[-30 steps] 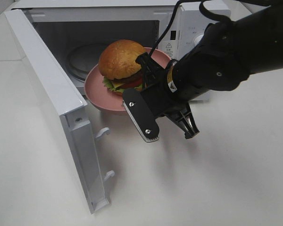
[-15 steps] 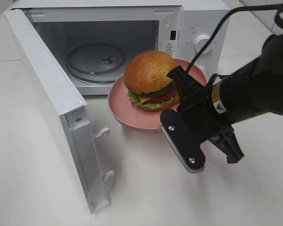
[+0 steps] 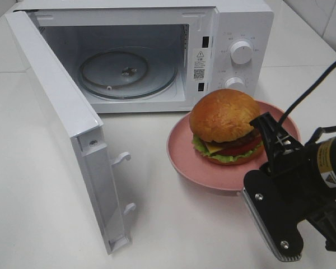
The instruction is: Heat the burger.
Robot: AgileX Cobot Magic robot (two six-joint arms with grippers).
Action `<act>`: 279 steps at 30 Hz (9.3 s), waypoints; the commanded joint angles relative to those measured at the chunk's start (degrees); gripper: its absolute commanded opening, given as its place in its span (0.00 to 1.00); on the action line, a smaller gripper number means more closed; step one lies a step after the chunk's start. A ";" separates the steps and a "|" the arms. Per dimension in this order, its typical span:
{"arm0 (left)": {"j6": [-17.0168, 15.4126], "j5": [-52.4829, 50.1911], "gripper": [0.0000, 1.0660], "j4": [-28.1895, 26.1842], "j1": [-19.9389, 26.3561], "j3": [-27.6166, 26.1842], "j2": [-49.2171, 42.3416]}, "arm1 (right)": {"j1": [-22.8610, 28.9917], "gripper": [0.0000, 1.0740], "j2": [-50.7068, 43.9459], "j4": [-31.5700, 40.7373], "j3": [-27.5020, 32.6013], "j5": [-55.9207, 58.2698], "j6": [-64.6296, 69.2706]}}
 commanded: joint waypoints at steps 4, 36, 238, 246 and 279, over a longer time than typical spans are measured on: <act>-0.17 -0.92 0.00 -0.34 0.34 0.11 -1.15 | -0.17 0.00 -2.35 -2.86 2.35 -2.12 14.78; -0.17 -0.92 0.00 -0.34 0.34 0.11 -1.15 | -21.54 0.00 14.73 -35.64 -0.97 -3.15 66.00; 3.09 -74.43 0.00 -0.17 -15.36 -52.02 120.38 | -38.73 0.54 -76.15 27.10 -0.74 41.48 61.31; 3.55 -58.56 0.00 -0.11 -15.99 -51.97 117.74 | -38.73 0.54 -76.15 27.10 -0.74 41.48 61.31; 3.04 -8.25 0.00 -1.09 1.09 -50.13 89.32 | -38.73 0.54 -76.15 27.10 -0.74 41.48 61.31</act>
